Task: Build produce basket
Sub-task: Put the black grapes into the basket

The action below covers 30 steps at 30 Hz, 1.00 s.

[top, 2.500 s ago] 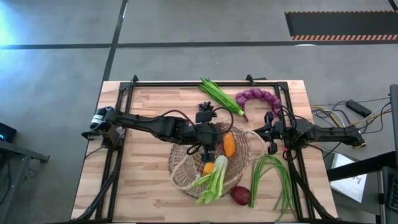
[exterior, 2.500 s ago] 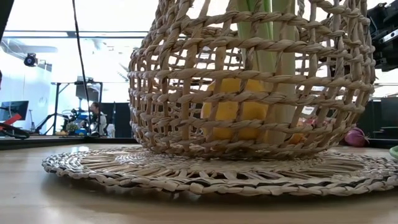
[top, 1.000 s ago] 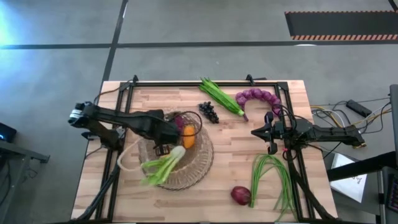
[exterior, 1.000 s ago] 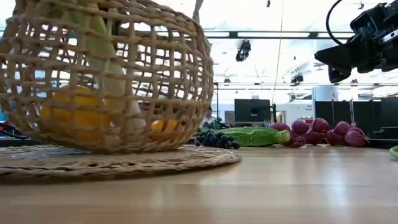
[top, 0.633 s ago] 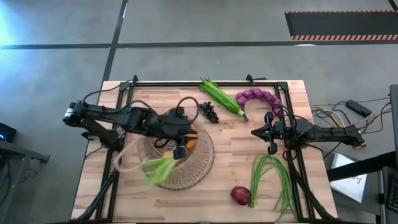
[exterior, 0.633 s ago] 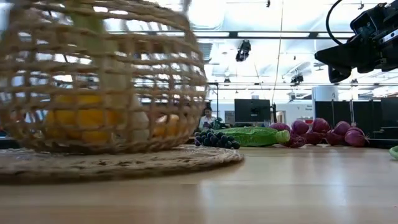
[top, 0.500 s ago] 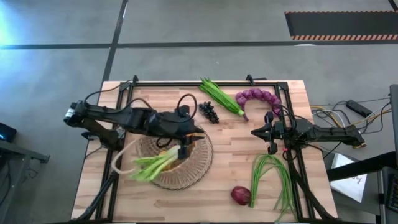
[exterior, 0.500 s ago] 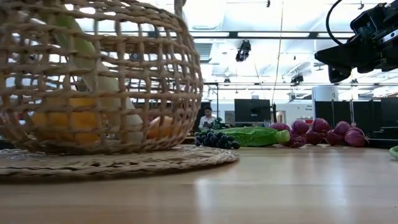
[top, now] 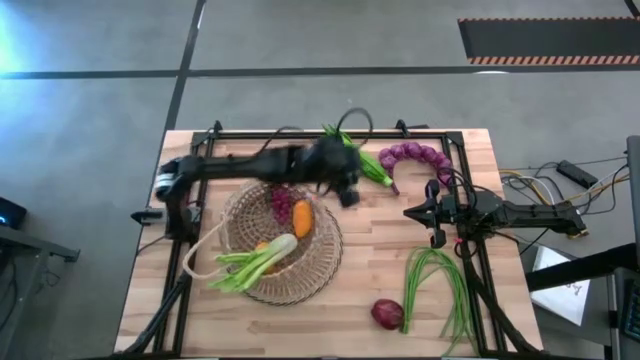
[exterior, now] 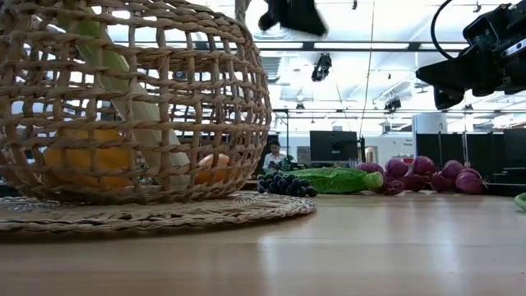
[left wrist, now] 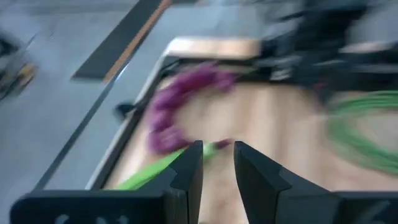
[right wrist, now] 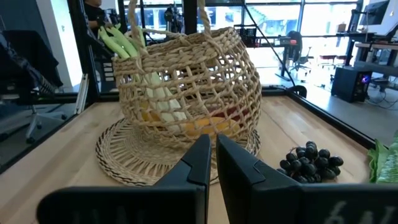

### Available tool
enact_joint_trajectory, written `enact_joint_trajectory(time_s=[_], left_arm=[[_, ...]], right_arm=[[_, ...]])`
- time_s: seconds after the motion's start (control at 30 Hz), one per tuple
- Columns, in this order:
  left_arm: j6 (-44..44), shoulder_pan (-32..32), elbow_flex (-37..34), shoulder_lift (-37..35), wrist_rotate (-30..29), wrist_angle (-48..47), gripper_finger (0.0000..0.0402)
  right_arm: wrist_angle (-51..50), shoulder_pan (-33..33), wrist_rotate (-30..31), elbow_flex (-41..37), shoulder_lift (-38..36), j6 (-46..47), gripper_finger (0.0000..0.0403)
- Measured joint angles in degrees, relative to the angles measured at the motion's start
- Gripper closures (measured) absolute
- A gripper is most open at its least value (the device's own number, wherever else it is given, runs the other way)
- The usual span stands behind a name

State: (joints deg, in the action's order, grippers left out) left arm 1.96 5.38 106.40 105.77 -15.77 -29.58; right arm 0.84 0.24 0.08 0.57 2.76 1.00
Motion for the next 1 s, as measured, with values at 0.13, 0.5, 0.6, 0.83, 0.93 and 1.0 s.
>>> enact_joint_trajectory(time_s=[0.13,0.5,0.6,0.83,0.93,1.0], left_arm=[[-3.60,8.01,1.98,4.64,0.30,-5.45,0.0327],[0.60,16.91,-4.24,13.45,2.99,-14.91,0.0327],[4.28,16.91,-6.25,14.52,1.72,-15.03,0.0314],[6.59,17.13,-10.39,15.07,-5.09,-14.02,0.0238],[9.71,17.15,-12.16,15.07,-9.68,-13.48,0.0214],[11.80,17.15,-13.99,15.04,-9.50,-11.48,0.0205]], right_arm=[[0.01,-0.01,0.01,0.00,0.01,-0.07,0.0385],[0.02,0.01,0.00,0.00,0.01,0.04,0.0385],[0.02,0.00,0.00,0.01,0.01,-0.08,0.0385],[0.02,-0.01,0.01,-0.01,-0.01,0.08,0.0385],[0.02,0.01,0.01,-0.01,0.01,-0.07,0.0385],[0.02,0.00,0.01,0.00,0.01,0.04,0.0385]])
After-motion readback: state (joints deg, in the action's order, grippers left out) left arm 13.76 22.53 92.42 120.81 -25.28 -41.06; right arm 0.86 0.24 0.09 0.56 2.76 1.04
